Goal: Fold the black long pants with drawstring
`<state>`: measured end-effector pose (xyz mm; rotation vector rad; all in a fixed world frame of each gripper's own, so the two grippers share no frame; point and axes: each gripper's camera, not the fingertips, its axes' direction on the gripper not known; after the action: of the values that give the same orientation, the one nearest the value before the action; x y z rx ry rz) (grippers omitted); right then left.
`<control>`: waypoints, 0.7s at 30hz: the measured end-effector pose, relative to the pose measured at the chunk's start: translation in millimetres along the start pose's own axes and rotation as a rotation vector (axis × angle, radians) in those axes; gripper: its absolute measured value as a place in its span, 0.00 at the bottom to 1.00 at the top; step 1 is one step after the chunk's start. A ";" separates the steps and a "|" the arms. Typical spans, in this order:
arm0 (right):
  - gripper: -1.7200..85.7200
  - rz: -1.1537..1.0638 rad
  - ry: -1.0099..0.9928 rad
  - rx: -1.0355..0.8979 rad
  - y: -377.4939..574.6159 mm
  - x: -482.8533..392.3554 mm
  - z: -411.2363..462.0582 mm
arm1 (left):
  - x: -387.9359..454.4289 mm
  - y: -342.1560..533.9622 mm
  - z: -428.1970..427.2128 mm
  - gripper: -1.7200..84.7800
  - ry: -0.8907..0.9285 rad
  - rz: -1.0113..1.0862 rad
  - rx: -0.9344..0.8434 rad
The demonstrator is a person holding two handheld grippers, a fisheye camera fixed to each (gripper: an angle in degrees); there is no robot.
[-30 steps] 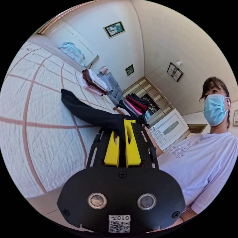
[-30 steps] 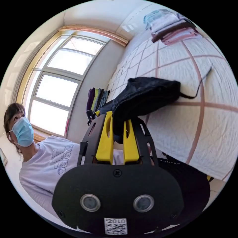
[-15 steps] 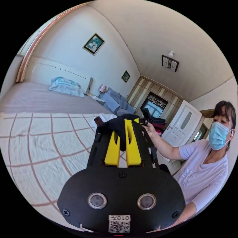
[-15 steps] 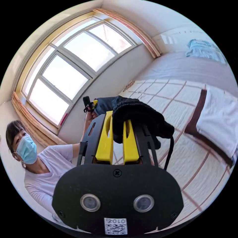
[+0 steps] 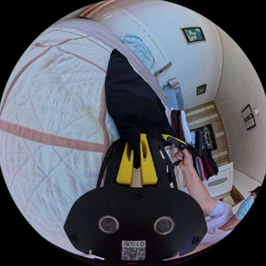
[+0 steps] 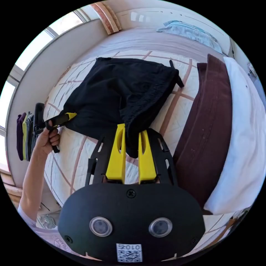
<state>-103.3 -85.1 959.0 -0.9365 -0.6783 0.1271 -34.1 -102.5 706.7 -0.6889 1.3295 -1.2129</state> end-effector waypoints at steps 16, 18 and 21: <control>0.06 -0.157 0.234 0.313 312.0 -70.3 -74.8 | 165.4 230.1 -19.2 0.10 -0.360 0.483 0.333; 0.06 -0.108 0.157 0.360 380.1 -64.3 -74.6 | 206.2 301.1 -20.6 0.10 -0.620 0.617 0.378; 0.05 -0.037 0.117 0.482 471.1 -76.9 -68.5 | 240.4 383.9 -30.6 0.08 -0.815 0.714 0.560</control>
<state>-37.3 120.8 528.0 -0.4638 -0.5228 0.1919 -6.8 -204.0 265.1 -0.2011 0.4262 -0.5505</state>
